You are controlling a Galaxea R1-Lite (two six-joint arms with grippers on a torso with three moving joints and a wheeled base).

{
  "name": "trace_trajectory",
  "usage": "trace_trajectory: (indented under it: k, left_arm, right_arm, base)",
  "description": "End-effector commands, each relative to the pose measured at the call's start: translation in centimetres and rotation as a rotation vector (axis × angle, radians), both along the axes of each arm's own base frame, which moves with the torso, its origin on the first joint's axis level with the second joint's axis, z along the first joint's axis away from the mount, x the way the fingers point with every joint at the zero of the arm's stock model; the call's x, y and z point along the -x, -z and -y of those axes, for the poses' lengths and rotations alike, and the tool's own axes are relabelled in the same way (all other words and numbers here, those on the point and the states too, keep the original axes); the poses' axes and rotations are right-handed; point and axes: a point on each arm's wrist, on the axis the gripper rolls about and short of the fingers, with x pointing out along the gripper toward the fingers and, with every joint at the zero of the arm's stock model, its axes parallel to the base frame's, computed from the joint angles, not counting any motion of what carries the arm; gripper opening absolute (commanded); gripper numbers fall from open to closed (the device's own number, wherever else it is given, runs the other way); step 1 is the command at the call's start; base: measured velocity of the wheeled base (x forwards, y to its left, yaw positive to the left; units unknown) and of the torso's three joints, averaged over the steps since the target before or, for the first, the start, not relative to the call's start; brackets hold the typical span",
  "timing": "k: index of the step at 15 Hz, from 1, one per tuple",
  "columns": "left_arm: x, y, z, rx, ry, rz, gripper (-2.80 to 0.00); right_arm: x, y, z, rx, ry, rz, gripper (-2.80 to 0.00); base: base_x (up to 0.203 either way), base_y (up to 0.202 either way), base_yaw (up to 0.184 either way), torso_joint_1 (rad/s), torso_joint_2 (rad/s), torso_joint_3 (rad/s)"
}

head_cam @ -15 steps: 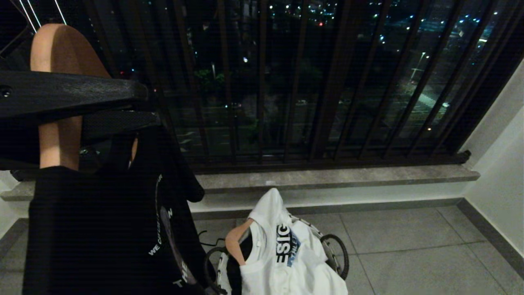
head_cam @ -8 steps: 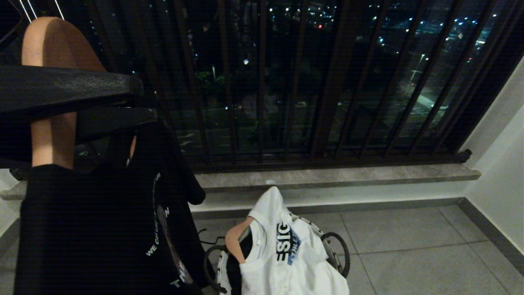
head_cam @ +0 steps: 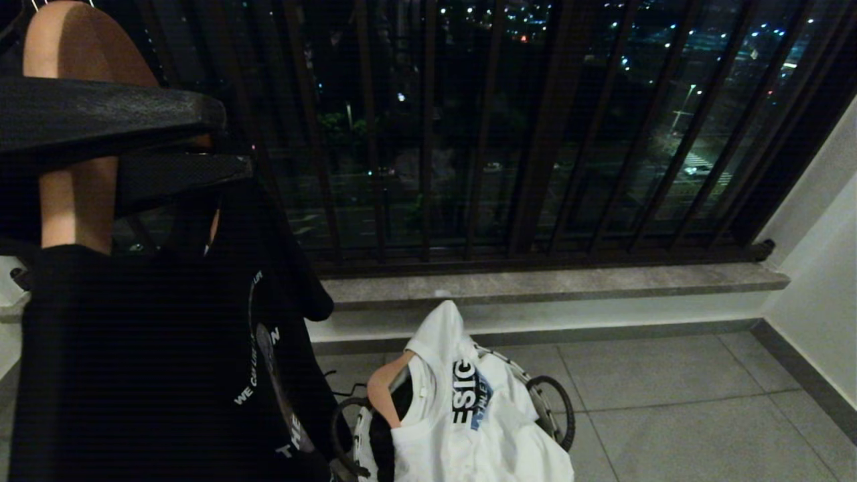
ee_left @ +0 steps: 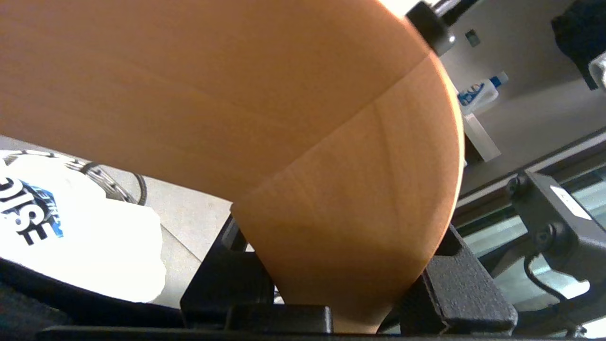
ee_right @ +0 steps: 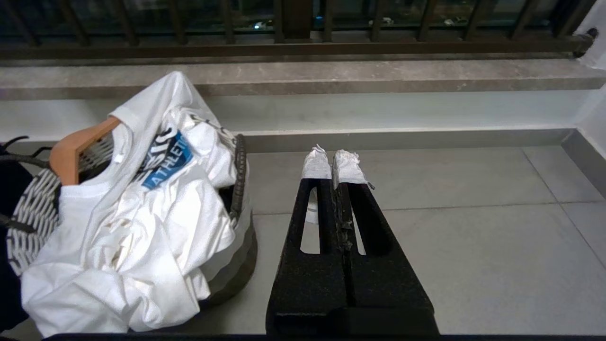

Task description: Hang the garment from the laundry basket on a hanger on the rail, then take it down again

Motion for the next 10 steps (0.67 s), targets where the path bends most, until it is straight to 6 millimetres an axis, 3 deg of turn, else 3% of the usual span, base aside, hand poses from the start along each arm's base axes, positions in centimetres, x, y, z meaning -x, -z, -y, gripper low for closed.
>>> trace_trajectory:
  k: [1, 10]
  left_arm:
    - [-0.3, -0.2, 0.1, 0.002, 0.004, -0.001, -2.80]
    - [-2.2, -2.2, 1.0, 0.012, 0.008, 0.024, -2.80]
  right_arm:
    - [0.0, 0.0, 0.0, 0.000, 0.000, -0.001, -2.80]
    - [0.0, 0.0, 0.0, 0.000, 0.000, -0.001, -2.80]
  base:
    - [0.000, 0.000, 0.000, 0.000, 0.00, 0.000]
    - [0.000, 0.000, 0.000, 0.000, 0.00, 0.000]
